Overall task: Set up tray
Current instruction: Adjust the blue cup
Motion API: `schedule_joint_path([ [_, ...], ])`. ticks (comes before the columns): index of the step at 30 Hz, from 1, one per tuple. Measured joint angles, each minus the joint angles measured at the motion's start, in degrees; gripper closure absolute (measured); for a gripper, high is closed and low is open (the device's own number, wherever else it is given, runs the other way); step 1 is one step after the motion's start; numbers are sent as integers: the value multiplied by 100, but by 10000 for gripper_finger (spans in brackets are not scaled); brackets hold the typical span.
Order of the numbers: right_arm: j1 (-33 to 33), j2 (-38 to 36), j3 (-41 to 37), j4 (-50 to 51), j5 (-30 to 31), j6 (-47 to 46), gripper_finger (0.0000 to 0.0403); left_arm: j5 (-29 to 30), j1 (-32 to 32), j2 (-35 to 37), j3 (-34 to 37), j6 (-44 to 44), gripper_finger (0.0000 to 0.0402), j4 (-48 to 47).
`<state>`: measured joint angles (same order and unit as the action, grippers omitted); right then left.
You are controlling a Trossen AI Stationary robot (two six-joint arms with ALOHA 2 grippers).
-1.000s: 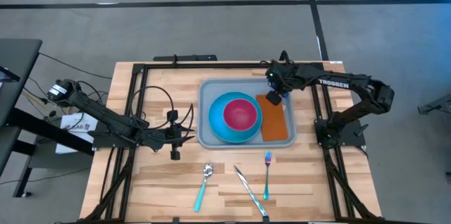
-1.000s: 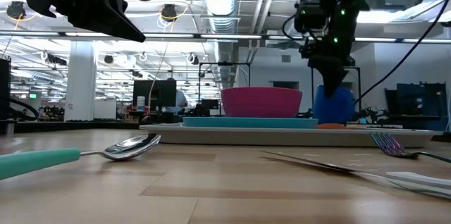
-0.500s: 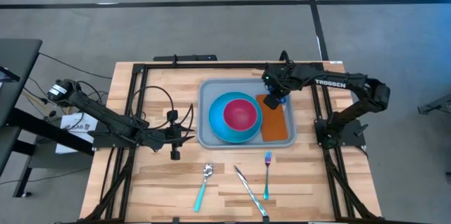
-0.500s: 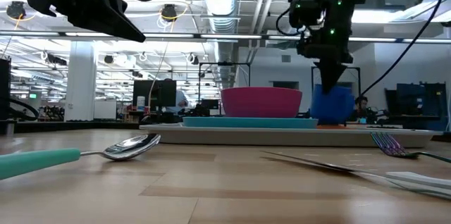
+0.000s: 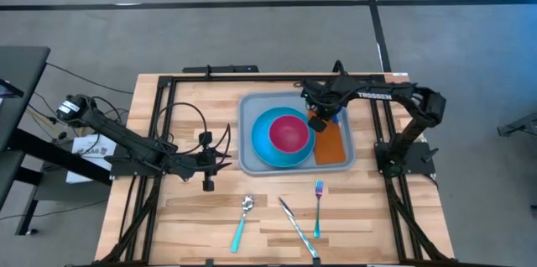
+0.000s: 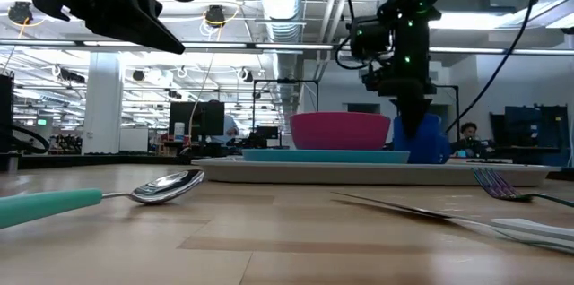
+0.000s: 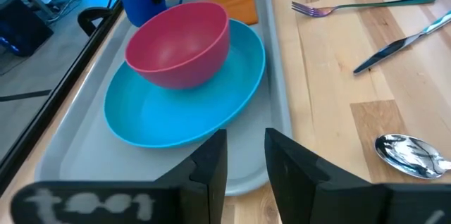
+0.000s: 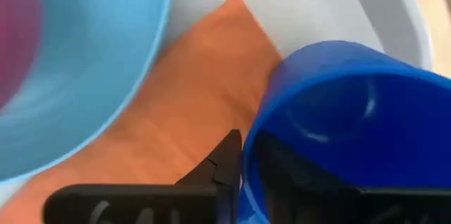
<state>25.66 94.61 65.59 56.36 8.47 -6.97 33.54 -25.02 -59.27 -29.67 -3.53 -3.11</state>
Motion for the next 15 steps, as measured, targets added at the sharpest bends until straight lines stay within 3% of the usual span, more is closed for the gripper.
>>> schedule_joint_path([
  [6, 164, -16, 425, 183, 11, -6, 326, -26, -2, 0, 0, -4, 315, -8],
  [15, 388, -24, 447, 727, 83, 44, 321, -136, -2, 0, 0, -4, 315, -7],
])
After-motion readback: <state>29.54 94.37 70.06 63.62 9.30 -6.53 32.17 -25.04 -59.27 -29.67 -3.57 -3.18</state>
